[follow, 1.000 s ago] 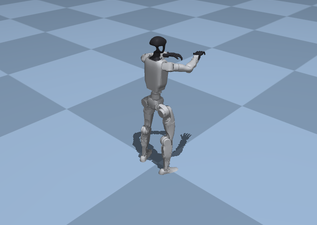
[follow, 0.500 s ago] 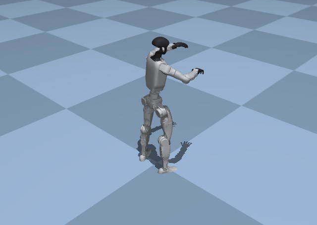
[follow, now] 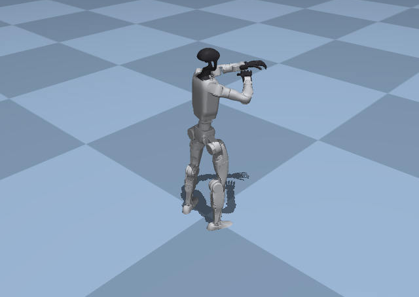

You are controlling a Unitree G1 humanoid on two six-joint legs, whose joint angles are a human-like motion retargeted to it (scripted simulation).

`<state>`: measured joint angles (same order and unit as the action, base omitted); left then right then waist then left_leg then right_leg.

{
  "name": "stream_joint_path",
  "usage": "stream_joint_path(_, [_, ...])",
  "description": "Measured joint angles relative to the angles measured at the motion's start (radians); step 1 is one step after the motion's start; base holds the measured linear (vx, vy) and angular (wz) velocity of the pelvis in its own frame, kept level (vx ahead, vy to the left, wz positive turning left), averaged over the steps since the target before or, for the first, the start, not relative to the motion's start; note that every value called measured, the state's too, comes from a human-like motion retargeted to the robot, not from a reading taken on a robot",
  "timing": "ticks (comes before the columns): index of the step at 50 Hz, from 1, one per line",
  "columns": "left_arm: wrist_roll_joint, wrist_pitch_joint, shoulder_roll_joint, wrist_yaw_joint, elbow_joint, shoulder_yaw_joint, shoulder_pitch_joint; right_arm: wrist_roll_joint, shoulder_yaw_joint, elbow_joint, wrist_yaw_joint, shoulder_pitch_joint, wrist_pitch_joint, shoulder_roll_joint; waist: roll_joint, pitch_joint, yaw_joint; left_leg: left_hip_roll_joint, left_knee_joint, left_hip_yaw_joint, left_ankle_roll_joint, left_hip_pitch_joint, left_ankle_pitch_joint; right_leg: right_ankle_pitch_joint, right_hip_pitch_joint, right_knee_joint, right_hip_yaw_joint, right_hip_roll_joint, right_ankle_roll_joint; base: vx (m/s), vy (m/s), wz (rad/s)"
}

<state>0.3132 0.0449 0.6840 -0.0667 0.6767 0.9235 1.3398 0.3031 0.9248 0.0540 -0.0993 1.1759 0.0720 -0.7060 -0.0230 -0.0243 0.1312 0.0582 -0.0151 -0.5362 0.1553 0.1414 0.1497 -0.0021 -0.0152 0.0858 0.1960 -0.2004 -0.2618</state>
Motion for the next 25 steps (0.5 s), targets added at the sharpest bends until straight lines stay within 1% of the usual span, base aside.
stream_joint_path(4, [-0.087, -0.036, -0.057, 0.012, 0.151, 0.007, 0.048, -0.003, -0.029, 0.101, 0.001, -0.039, -0.021, -0.013, 0.004, -0.003, 0.018, -0.004, 0.006, 0.006, -0.004, 0.009, 0.005, -0.008, 0.01, 0.007, 0.006, -0.007, 0.0, 0.06, 0.02, 0.04])
stream_joint_path(7, [-0.134, -0.05, -0.06, 0.057, 0.131, 0.0, 0.034, 0.006, -0.057, 0.108, -0.027, -0.058, -0.048, -0.036, 0.006, -0.002, 0.015, -0.002, 0.013, 0.005, -0.006, 0.016, 0.011, -0.012, 0.02, 0.008, 0.006, -0.008, 0.003, 0.06, 0.01, -0.05])
stream_joint_path(10, [-0.143, -0.048, -0.029, 0.101, -0.014, -0.018, -0.027, 0.033, -0.079, 0.045, -0.061, -0.059, -0.07, -0.064, 0.005, 0.004, -0.002, 0.001, 0.023, 0.002, -0.007, 0.025, 0.019, -0.014, 0.032, 0.005, 0.003, -0.006, 0.006, 0.07, 0.0, -0.09])
stream_joint_path(12, [-0.128, -0.032, 0.0, 0.125, -0.156, -0.037, -0.088, 0.064, -0.085, -0.044, -0.069, -0.049, -0.078, -0.075, 0.003, 0.011, -0.021, 0.005, 0.031, -0.001, -0.007, 0.03, 0.025, -0.016, 0.04, 0.003, 0.0, -0.004, 0.008, 0.07, 0.0, -0.08])
stream_joint_path(15, [-0.1, 0.008, 0.042, 0.16, -0.379, -0.065, -0.192, 0.122, -0.087, -0.235, -0.044, -0.027, -0.082, -0.07, -0.002, 0.025, -0.054, 0.01, 0.04, -0.005, -0.005, 0.038, 0.034, -0.018, 0.052, -0.001, -0.003, 0.0, 0.009, 0.07, 0.0, -0.05])
stream_joint_path(18, [-0.098, 0.05, 0.083, 0.196, -0.562, -0.082, -0.286, 0.174, -0.097, -0.474, 0.022, -0.004, -0.097, -0.027, -0.008, 0.041, -0.085, 0.015, 0.047, -0.006, -0.005, 0.043, 0.042, -0.019, 0.062, -0.004, -0.005, 0.004, 0.01, 0.07, -0.01, 0.01])
stream_joint_path(20, [-0.116, 0.073, 0.109, 0.237, -0.652, -0.091, -0.34, 0.195, -0.098, -0.613, 0.05, 0.015, -0.107, 0.001, -0.012, 0.051, -0.102, 0.018, 0.049, -0.004, -0.005, 0.046, 0.045, -0.02, 0.067, -0.006, -0.004, 0.005, 0.009, 0.06, -0.01, 0.07])
stream_joint_path(22, [-0.138, 0.075, 0.133, 0.263, -0.71, -0.107, -0.384, 0.175, -0.109, -0.678, 0.042, 0.019, -0.117, 0.008, -0.013, 0.057, -0.114, 0.02, 0.049, -0.001, -0.004, 0.047, 0.047, -0.02, 0.072, -0.008, -0.001, 0.007, 0.007, 0.05, 0.0, 0.1])
stream_joint_path(25, [-0.156, 0.072, 0.181, 0.26, -0.748, -0.135, -0.423, 0.145, -0.105, -0.67, 0.032, 0.007, -0.119, -0.015, -0.013, 0.063, -0.122, 0.02, 0.044, 0.004, -0.004, 0.049, 0.047, -0.021, 0.076, -0.01, 0.005, 0.007, 0.004, 0.0, 0.0, 0.0])
